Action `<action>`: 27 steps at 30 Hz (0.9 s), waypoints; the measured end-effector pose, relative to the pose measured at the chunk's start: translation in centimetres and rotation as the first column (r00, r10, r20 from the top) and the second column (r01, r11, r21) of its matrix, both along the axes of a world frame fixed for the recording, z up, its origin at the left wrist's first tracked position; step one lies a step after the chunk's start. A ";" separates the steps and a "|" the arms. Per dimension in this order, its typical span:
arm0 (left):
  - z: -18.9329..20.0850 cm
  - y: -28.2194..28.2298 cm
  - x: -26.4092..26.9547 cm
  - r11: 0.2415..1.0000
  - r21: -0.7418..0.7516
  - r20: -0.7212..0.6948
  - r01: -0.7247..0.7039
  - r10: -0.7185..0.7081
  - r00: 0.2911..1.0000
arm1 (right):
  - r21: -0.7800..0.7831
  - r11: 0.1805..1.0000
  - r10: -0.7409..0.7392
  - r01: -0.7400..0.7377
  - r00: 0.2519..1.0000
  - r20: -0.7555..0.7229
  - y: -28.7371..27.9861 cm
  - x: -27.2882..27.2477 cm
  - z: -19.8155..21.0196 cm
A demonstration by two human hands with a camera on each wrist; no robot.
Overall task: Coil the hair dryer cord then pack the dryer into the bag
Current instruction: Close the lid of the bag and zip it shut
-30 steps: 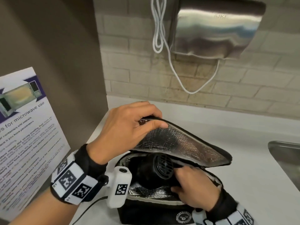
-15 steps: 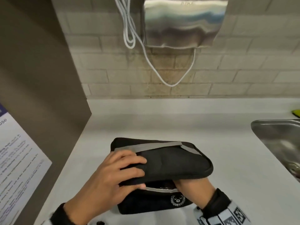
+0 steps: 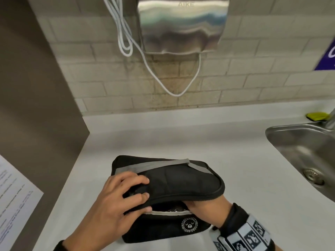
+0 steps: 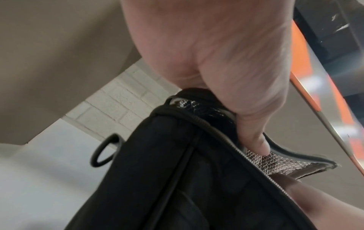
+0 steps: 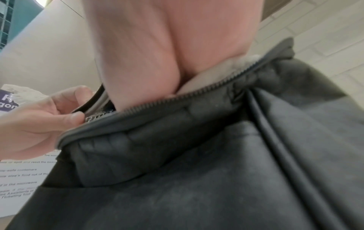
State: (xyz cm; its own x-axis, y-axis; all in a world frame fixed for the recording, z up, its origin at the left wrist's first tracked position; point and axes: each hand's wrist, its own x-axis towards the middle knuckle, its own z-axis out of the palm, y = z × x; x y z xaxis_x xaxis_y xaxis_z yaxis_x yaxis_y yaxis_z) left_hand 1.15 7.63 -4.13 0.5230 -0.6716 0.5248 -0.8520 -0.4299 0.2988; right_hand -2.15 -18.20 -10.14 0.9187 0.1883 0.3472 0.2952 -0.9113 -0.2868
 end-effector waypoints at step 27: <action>9.8 -5.8 4.8 0.750 0.637 -0.315 0.177 0.044 0.948 | -0.391 0.880 0.204 -0.270 0.958 -0.200 -5.6 -5.4 5.8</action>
